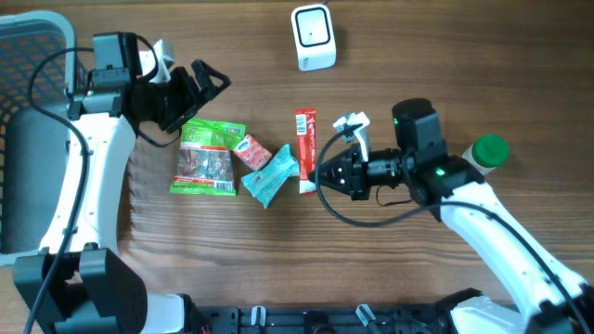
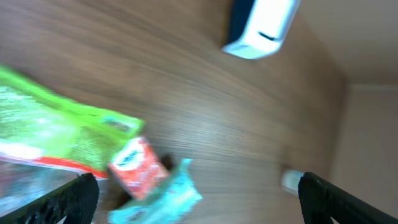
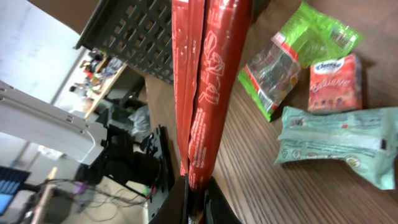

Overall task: Scan the item barcode
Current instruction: 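Release the left gripper and carry the snack toward the scanner, then hold the red stick snack's barcode in front of the white scanner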

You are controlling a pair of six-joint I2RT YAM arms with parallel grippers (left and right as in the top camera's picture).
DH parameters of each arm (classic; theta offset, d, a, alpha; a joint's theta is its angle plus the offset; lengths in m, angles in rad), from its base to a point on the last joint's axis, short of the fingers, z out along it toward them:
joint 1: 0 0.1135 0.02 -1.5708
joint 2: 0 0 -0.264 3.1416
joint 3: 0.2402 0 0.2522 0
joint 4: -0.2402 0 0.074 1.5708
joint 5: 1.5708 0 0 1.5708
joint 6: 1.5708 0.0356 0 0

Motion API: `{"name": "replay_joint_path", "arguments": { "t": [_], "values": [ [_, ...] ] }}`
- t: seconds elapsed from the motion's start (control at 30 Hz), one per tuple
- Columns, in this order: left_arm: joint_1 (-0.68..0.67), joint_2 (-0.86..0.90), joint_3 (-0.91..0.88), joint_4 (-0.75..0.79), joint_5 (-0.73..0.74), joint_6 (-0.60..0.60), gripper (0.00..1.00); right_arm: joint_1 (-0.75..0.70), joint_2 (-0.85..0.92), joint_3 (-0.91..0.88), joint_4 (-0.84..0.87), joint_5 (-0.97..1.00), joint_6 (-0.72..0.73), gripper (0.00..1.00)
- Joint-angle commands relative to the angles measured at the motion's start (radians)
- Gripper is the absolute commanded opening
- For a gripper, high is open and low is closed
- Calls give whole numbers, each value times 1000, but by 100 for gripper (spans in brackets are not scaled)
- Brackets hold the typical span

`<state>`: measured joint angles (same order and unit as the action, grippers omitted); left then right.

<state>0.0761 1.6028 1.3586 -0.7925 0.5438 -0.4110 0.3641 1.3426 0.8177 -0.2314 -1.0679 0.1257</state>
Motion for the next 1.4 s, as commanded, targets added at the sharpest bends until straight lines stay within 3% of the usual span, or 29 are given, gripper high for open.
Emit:
{"name": "replay_joint_path", "arguments": {
  "t": [0.0,0.3,0.43,0.7,0.97,1.07,1.27,1.37],
  "values": [
    [3,6,-1,-26,-198,44,100,3,-68,3,-31,66,-33,4],
    [3,6,-1,-28,-209,44,100,3,-79,6,-100,190,-64,4],
    [3,6,-1,-28,-209,44,100,3,-79,87,-175,280,-40,4],
    [3,6,-1,-28,-209,44,100,3,-41,550,-644,526,-142,4],
    [3,6,-1,-28,-209,44,100,12,219,1111,-1008,803,-152,4],
    [3,6,-1,-28,-209,44,100,50,322,1216,-1016,969,-152,4],
    [3,6,-1,-28,-209,44,100,186,506,1224,-902,1457,-161,4],
    [3,6,-1,-28,-209,44,100,220,597,1224,-854,1606,-237,4]
  ]
}}
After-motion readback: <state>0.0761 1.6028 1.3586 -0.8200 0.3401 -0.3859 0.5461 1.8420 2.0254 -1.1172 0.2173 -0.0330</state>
